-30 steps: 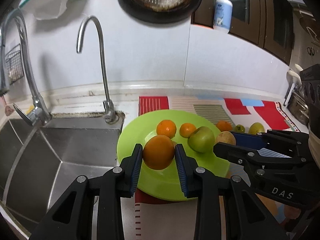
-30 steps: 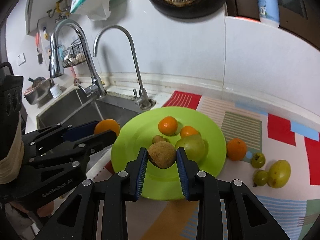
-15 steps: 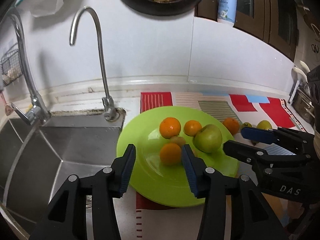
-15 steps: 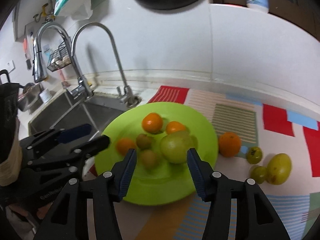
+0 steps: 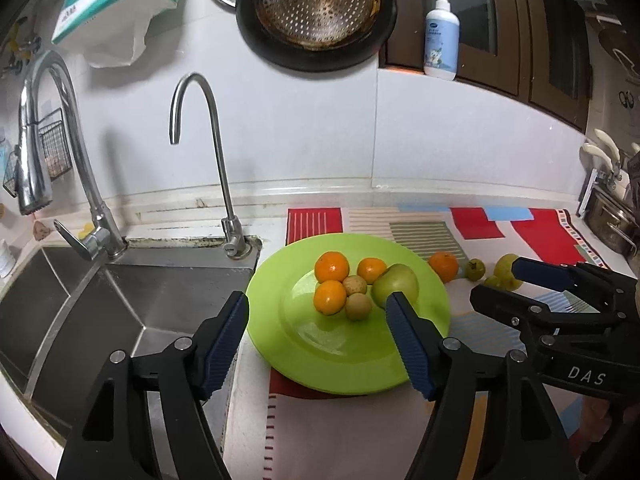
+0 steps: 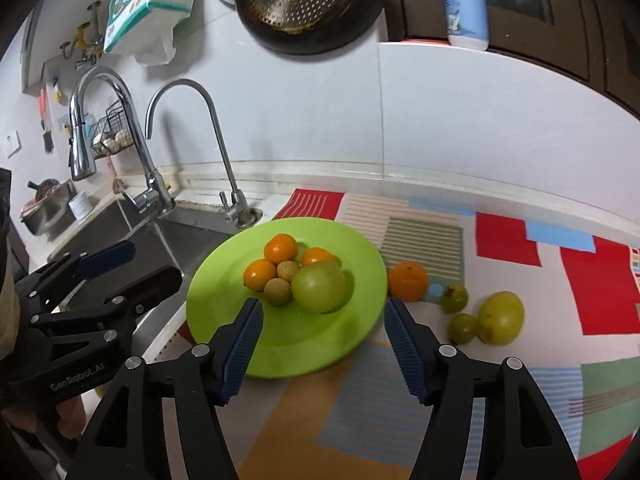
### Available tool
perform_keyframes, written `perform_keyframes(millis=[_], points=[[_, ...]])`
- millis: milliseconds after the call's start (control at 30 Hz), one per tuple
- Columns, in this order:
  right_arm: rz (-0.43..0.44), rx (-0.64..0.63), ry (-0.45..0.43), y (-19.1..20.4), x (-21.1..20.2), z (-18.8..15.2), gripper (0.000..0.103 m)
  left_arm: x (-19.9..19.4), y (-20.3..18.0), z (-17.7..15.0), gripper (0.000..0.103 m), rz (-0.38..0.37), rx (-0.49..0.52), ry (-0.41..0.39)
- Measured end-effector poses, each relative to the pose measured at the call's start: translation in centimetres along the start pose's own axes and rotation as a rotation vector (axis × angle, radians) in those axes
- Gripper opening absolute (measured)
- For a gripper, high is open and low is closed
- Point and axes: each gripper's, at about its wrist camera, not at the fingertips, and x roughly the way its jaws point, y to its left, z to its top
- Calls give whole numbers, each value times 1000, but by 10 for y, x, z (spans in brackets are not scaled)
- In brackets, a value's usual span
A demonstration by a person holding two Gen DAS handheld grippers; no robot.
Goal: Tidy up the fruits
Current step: 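Lift both open tools away from the plate back over the fruits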
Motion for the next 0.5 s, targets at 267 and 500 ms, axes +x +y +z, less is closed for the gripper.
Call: perform_keyframes(millis=[267,500], points=[[-44,25,-55,-12,-33,-4,69,-26,-18,2,79,-6,11,-40],[-85,44,-91,-27,-57,-9,71,-41,-35,4,86,-8,29,-73]])
